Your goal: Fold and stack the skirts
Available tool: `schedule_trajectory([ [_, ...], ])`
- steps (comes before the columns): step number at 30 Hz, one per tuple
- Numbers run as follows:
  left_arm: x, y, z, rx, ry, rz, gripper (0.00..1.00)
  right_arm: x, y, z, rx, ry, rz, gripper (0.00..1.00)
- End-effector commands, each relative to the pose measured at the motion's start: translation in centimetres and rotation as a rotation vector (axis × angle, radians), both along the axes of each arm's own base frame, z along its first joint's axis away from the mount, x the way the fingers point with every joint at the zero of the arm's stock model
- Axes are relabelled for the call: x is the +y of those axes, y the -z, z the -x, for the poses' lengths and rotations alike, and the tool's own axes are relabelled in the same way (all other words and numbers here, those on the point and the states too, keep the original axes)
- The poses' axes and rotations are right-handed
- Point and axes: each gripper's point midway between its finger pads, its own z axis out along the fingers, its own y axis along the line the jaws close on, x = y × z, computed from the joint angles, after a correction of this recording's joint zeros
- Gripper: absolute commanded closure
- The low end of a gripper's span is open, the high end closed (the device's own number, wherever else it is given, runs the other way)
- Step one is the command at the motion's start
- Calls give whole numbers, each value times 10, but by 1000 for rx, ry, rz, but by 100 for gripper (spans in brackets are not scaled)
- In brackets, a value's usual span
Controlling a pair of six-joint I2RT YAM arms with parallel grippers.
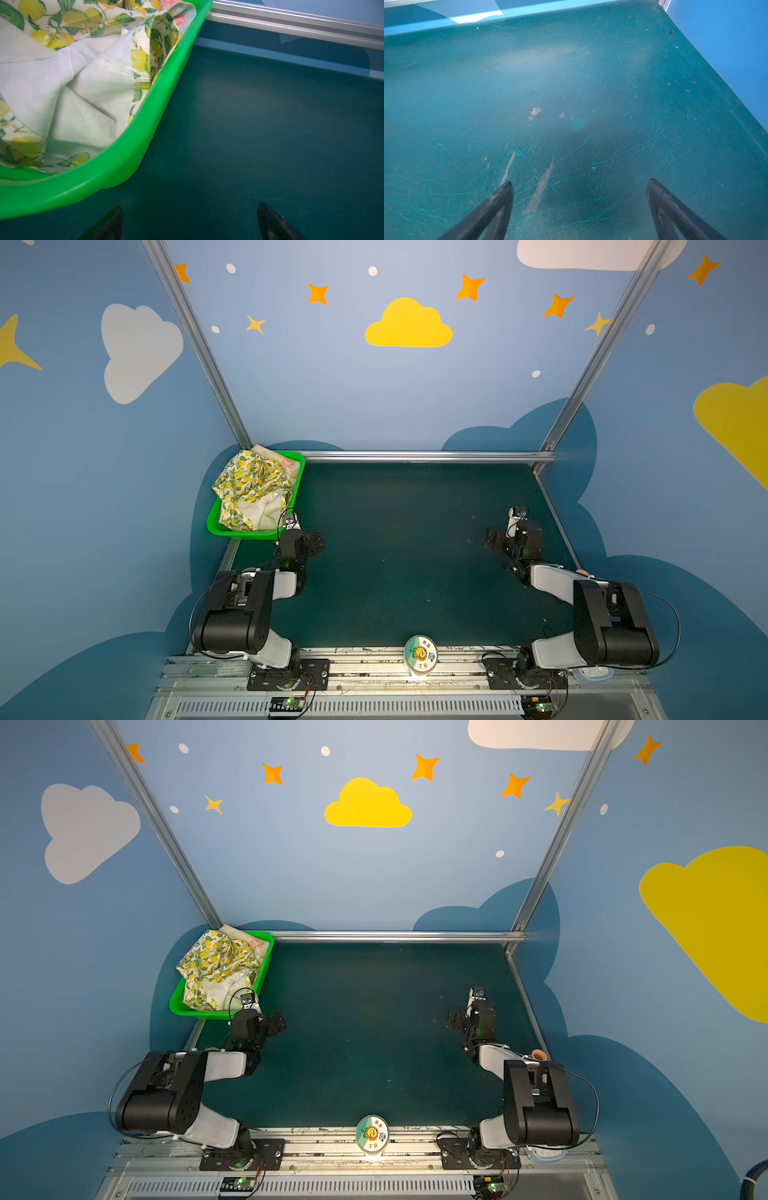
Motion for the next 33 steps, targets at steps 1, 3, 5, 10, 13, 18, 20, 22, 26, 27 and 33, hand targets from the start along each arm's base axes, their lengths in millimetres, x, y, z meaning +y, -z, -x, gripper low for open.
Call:
schedule_trajectory([
  [1,1,-10,-5,-31,2,-2,0,0,-1,-2,-6,-1,-6,1],
  [3,0,-10,-5,-31,2,-3,0,0,-2,-3,-8,-2,-7,1],
  [5,0,-10,-5,-31,2,-2,0,0,-1,-2,-6,-1,-7,1],
  [10,1,-10,-5,-31,0,-2,0,0,-1,-2,-6,-1,-6,1],
  [13,1,-10,-5,-31,1,-2,0,0,-1,-2,-6,-2,-6,1],
  [18,0,-11,-5,-32,2,-2,0,-1,-1,-2,-6,0,-6,2],
  [20,1,-11,-5,-33,1,-1,0,0,-1,-2,-5,-1,-7,1],
  [22,0,-11,-5,-33,2,-2,0,0,-1,-2,-7,0,-7,1],
  [26,1,-11,-5,-32,1,-2,0,0,-1,-3,-4,-1,-6,2],
  [27,1,-10,-5,-31,1,-2,0,0,0,-3,-2,-2,-7,1],
  [33,-2,-14,-6,-44,13,3,1,2,-7,-4,-19,-18,9,16],
])
